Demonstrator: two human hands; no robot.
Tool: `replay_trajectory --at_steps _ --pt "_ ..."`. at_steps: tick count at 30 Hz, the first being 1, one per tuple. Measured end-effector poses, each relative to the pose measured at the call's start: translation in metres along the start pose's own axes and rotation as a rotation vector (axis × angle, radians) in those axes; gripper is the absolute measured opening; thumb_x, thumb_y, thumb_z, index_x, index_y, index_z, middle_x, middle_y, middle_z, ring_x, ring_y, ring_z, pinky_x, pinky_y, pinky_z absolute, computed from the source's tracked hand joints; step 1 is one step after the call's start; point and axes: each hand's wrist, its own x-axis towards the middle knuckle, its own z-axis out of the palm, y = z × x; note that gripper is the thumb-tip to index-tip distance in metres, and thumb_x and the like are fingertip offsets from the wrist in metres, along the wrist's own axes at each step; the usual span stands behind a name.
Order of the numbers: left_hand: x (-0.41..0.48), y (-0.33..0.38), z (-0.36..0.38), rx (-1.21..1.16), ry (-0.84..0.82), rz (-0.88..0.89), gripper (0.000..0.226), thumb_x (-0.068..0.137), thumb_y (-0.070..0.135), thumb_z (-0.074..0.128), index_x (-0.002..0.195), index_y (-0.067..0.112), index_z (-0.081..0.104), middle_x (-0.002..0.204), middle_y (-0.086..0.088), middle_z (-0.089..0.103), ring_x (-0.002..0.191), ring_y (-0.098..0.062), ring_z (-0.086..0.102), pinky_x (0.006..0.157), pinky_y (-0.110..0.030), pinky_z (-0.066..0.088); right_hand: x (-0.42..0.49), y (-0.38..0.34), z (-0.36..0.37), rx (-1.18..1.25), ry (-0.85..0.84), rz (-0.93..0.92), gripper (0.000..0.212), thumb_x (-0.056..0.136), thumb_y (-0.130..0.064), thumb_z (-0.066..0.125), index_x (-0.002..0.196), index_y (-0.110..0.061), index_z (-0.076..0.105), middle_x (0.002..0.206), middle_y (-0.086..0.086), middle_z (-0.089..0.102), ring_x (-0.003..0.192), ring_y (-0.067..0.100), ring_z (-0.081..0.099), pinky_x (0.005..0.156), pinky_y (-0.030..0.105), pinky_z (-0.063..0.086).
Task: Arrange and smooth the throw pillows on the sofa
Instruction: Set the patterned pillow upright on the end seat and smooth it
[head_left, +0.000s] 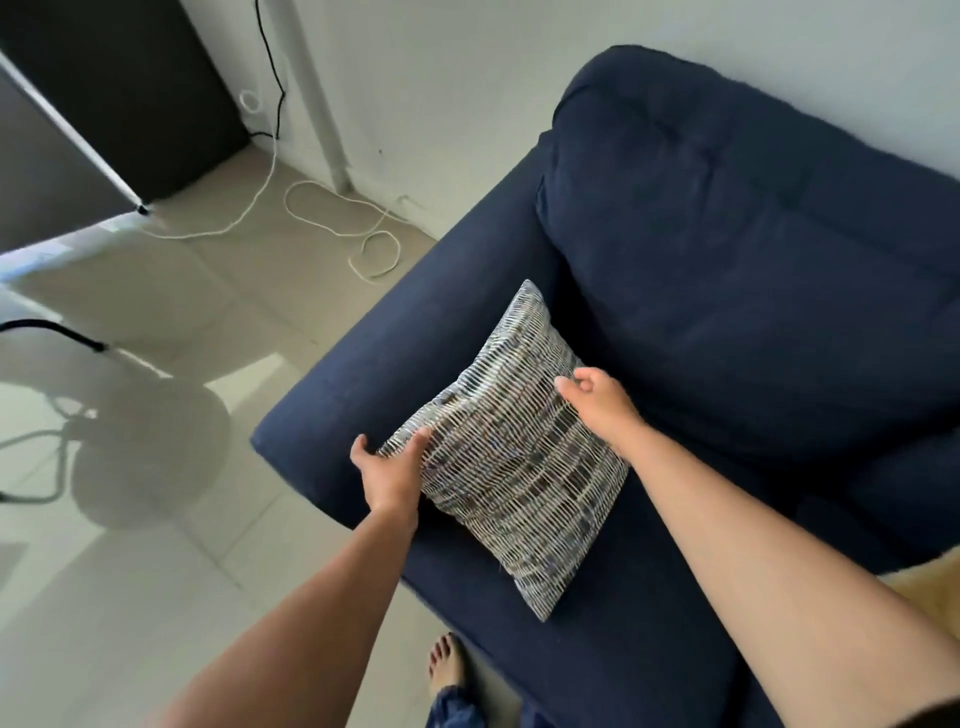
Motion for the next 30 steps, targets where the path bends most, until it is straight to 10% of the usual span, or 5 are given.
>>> replay_trajectory --at_steps 13,17,20,30 --pt "0.032 -0.018 0.034 -0.084 0.059 0.010 0.048 0.081 0.028 0.082 0.114 0.032 0.047 0.108 0.001 0.061 0.097 -0.021 0.065 0.089 -0.049 0.057 0.136 -0.038 0.022 0.123 -0.022 0.034 0.101 0.089 -0.042 0.070 0.159 -0.027 0.000 0.162 0.001 0.028 0.144 0.025 0.035 0.113 0.038 0.029" --pt "0.032 -0.012 0.041 -0.126 0.114 0.041 0.036 0.085 0.022 0.077 0.110 0.034 0.053 0.103 0.006 0.064 0.095 -0.015 0.066 0.091 -0.045 0.056 0.144 -0.031 0.021 0.150 -0.062 0.026 0.049 0.082 -0.032 0.079 0.125 -0.020 0.059 0.129 0.003 0.065 0.104 0.015 0.065 0.079 0.026 0.052" --pt "0.031 0.007 0.045 -0.155 0.093 0.080 0.031 0.088 0.016 0.074 0.111 0.033 0.059 0.109 0.001 0.068 0.096 -0.017 0.068 0.092 -0.046 0.057 0.137 -0.026 -0.001 0.211 -0.067 -0.031 0.011 0.082 -0.025 0.079 0.084 -0.026 0.068 0.087 -0.011 0.073 0.081 0.005 0.069 0.053 0.014 0.048" --pt "-0.005 0.116 0.126 -0.095 -0.238 0.388 0.031 0.089 0.008 0.073 0.111 0.029 0.067 0.112 0.000 0.071 0.093 -0.015 0.073 0.082 -0.035 0.061 0.061 0.018 -0.133 0.543 0.428 -0.099 0.006 0.086 -0.022 0.074 0.082 -0.027 0.071 0.083 -0.009 0.077 0.079 0.008 0.074 0.071 0.029 0.058"
